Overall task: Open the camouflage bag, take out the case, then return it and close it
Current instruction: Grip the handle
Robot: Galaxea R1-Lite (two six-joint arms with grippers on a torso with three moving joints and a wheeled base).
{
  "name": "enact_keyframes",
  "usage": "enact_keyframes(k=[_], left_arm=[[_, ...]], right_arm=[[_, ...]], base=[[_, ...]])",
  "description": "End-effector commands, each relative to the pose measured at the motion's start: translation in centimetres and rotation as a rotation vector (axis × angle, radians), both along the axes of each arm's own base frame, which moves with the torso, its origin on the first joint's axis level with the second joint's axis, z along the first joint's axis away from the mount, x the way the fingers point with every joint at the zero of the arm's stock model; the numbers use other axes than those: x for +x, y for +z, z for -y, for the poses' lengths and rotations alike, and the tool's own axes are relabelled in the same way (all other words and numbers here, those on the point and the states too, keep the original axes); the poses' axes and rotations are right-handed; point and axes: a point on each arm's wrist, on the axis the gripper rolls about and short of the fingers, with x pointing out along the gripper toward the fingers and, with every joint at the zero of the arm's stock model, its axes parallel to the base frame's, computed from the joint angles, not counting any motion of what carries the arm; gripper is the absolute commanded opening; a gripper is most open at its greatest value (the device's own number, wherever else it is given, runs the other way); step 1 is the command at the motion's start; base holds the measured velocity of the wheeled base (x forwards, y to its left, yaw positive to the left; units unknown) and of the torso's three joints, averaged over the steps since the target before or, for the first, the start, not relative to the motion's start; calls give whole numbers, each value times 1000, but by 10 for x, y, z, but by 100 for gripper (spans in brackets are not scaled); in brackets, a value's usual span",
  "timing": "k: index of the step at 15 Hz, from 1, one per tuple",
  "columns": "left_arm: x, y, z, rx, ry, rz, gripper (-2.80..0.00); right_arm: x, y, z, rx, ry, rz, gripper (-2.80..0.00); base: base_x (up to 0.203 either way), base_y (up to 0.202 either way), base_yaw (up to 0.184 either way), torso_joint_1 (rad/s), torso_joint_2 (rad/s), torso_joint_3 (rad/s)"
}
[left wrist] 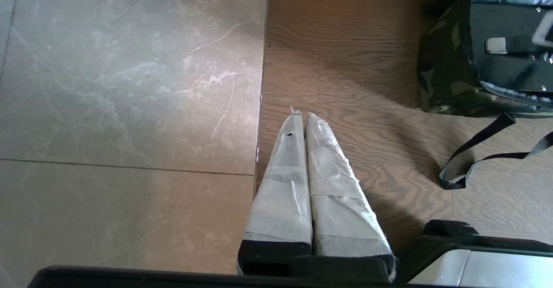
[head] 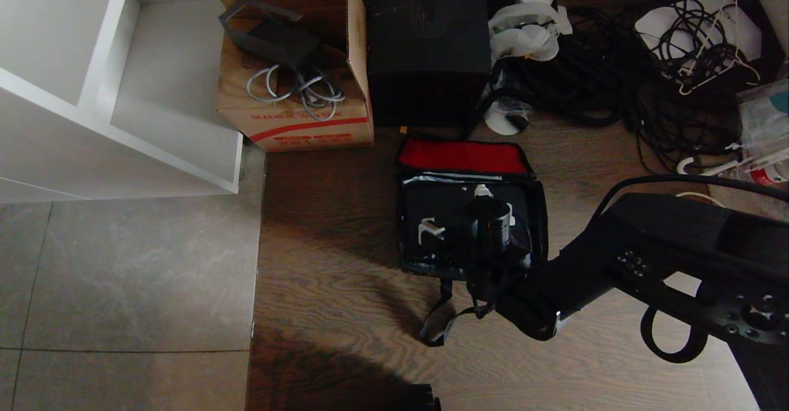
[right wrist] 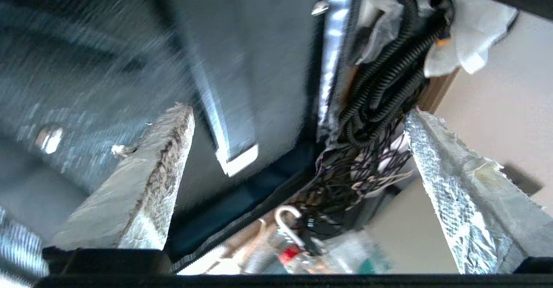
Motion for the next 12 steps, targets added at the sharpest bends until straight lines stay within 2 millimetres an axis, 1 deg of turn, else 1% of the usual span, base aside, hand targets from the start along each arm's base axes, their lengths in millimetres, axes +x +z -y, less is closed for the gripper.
enact_keyframes(k=[1,4,8,10,12], left_arm=[[1,-2,0,0,0,-8,-280],[1,-2,0,-1,0,-8,-280],[1,-2,0,-1,0,-8,-280],[1,-2,0,-1,0,-8,-280],[1,-2,0,0,0,-8,-280]], right_arm=[[3,-2,-2,35,-6,24,0],[3,-8,-2,66,-8,44,0],[5,-26,-1,97,-12,32,0],[10,-29,1,107,-23,38,0],[15,-27,1,129,-25,69,0]], base=[[0,0,0,0,0,0],[0,0,0,0,0,0],[0,0,0,0,0,0],[0,0,0,0,0,0],[0,0,0,0,0,0]])
